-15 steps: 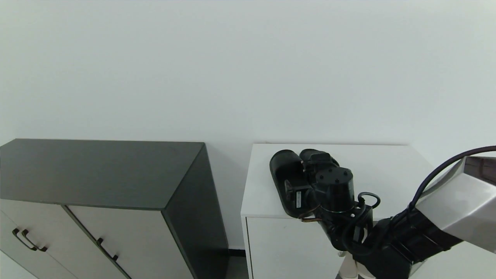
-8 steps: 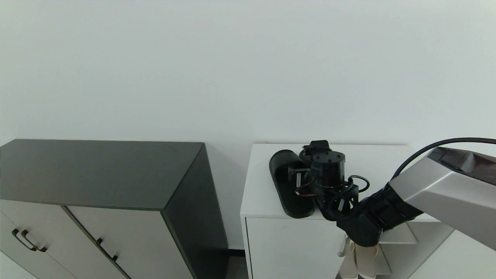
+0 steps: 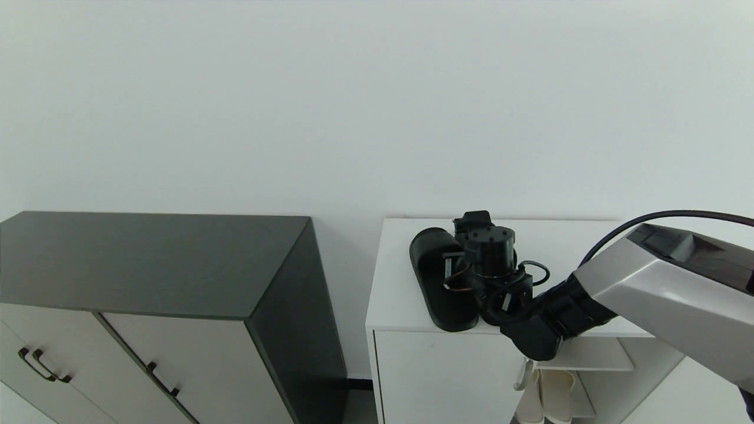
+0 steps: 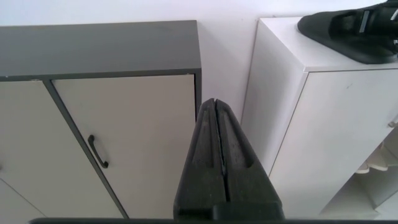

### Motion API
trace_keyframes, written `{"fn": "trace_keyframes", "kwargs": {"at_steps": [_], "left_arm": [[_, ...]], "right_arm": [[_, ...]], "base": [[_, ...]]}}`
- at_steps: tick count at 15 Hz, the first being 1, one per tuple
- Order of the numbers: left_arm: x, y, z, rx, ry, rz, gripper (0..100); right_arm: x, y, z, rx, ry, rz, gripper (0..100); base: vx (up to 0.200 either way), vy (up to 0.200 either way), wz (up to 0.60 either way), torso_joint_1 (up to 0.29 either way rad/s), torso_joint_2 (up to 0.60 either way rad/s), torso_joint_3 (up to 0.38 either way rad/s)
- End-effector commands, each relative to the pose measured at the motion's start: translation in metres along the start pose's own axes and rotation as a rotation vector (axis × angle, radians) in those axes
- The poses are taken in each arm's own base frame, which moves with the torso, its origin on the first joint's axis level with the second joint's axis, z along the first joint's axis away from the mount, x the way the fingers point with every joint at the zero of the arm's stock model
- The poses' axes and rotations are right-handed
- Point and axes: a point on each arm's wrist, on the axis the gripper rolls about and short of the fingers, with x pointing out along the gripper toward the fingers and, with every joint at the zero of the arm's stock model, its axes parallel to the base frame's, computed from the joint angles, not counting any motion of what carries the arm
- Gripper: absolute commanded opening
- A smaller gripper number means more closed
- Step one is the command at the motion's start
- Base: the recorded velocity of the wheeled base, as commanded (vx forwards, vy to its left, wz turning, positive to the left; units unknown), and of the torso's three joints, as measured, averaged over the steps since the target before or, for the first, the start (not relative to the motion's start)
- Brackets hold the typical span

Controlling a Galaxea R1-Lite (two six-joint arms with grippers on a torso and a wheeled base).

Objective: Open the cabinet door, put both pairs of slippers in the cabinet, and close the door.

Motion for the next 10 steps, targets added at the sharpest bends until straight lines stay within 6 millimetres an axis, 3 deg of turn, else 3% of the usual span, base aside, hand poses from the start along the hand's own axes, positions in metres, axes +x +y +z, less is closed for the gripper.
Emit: {"fn": "trace_keyframes", "kwargs": {"at_steps": [1,6,9,10], "left_arm": [[0.000,0.000,0.000,0.000,0.000,0.000,0],[0.000,0.000,0.000,0.000,-0.002,0.000,0],[0.000,0.000,0.000,0.000,0.000,0.000,0],[0.000,0.000,0.000,0.000,0.000,0.000,0]], "right_arm": [[0.007,0.001,-0.003,0.000,-0.004,-0.006,0],[-0.002,-0.001,0.011,0.012,-0.027,-0.003,0],[-0.041,-0.004,0.030,-0.005,-0.030,0.038,0],[-0.080,-0.007,0.034,-0.026,-0.007,0.096,0]], "base": [[0.000,0.000,0.00,0.000,0.00,0.000],[0.000,0.000,0.00,0.000,0.00,0.000],[0.000,0.000,0.00,0.000,0.00,0.000],[0.000,0.000,0.00,0.000,0.00,0.000]]}}
